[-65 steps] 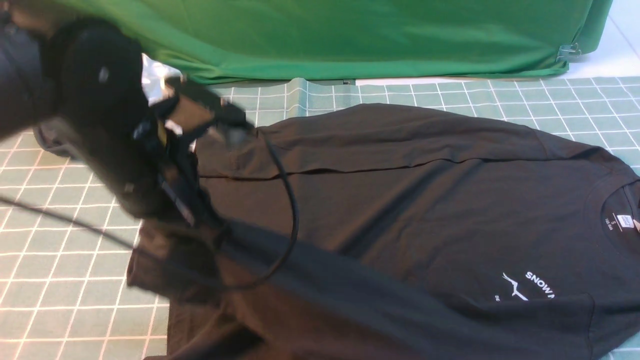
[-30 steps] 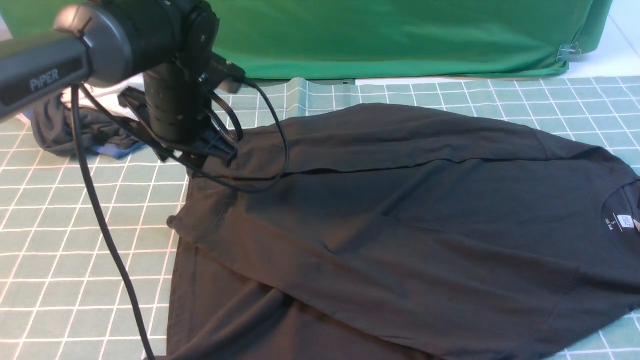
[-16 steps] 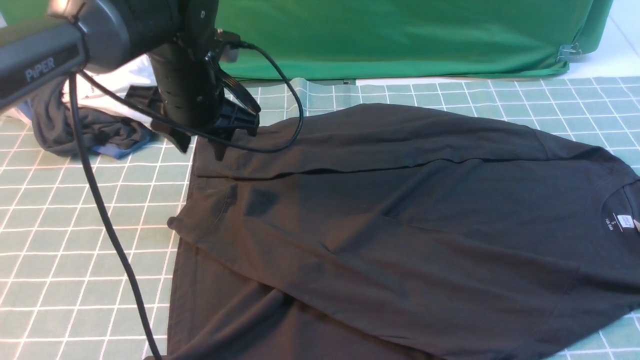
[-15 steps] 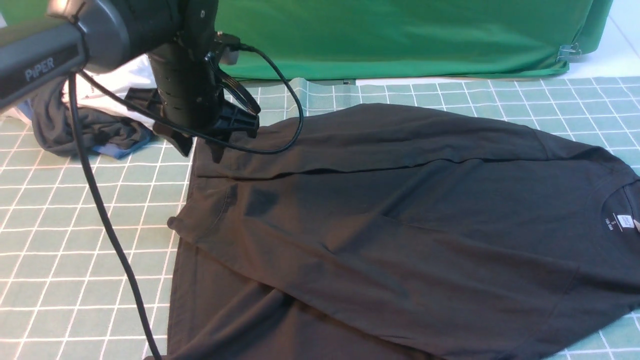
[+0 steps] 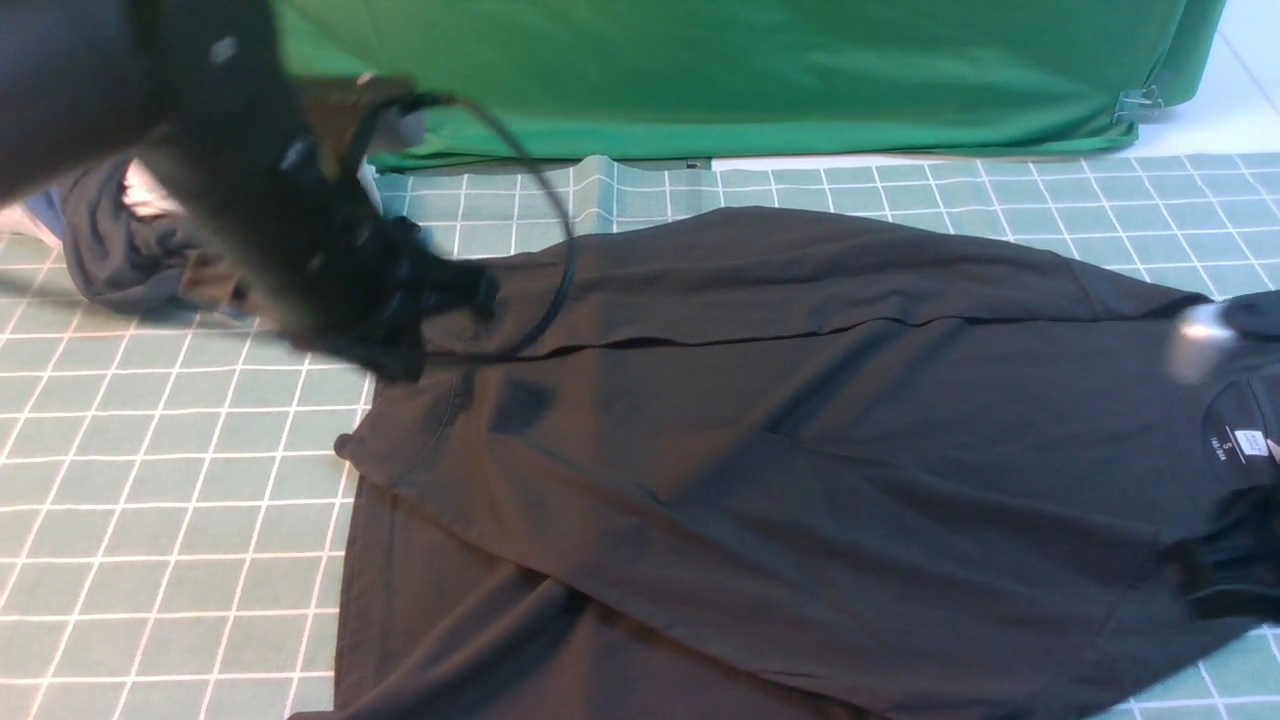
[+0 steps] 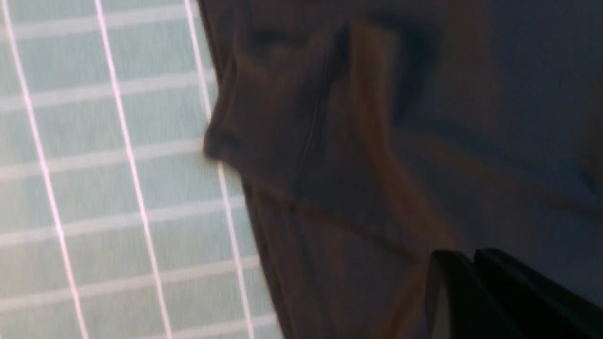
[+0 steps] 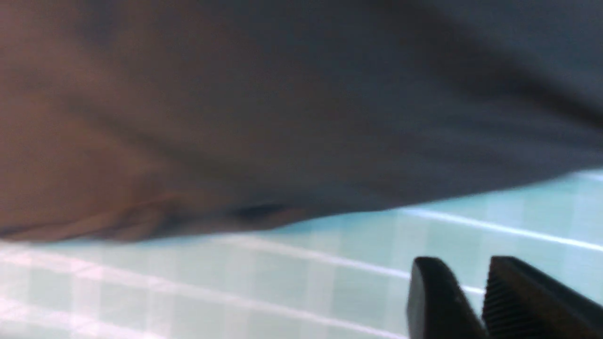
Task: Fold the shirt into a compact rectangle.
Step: 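Grab the top left corner of the dark shirt with the left gripper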
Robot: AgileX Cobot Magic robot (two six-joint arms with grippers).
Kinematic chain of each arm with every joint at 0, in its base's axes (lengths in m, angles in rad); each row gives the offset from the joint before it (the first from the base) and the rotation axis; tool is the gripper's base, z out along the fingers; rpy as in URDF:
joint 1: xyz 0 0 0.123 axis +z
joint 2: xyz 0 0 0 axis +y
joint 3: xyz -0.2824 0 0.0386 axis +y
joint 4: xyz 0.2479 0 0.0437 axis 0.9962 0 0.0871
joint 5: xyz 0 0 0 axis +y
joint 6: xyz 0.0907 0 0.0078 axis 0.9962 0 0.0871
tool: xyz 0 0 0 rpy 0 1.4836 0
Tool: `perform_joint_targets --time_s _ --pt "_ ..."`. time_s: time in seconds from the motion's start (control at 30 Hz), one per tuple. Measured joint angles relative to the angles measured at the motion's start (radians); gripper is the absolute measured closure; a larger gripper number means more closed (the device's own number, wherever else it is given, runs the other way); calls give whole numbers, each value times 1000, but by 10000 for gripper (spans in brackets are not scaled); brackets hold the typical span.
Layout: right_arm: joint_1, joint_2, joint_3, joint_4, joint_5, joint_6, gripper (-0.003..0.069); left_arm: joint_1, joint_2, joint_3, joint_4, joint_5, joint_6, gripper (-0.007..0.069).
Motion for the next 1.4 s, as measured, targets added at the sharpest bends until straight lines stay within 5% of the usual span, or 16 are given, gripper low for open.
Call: perform_joint_targets --time_s 0.1,0.17,0.27,0.43,0.77,0.9,1.03,1.1,1.13,1.4 --pt "41 55 0 79 -29 -93 348 0 -98 109 -6 -25 0 613" --pt "104 110 0 72 -59 -124 222 -1 -174 194 -7 -52 0 613" --pt "195 168 1 14 -87 -138 133 -1 -254 269 -9 -73 0 613" --pt "308 265 9 -148 -107 -127 98 -1 -345 322 -11 -87 0 613" --pt "319 405 36 -198 -213 -156 100 -1 -373 324 -11 -88 0 613" --pt "319 432 41 -202 -261 -159 152 -1 -373 324 -11 -88 0 613" --pt "319 456 41 -204 -272 -180 342 -1 -373 324 -11 -88 1 613" --pt "319 455 41 -204 -252 -162 536 -1 -373 324 -11 -88 6 613" --pt "319 451 41 -204 -244 -153 571 -1 -373 324 -11 -88 7 613" --pt "319 354 41 -202 -152 -92 624 -1 -374 324 -11 -87 10 613"
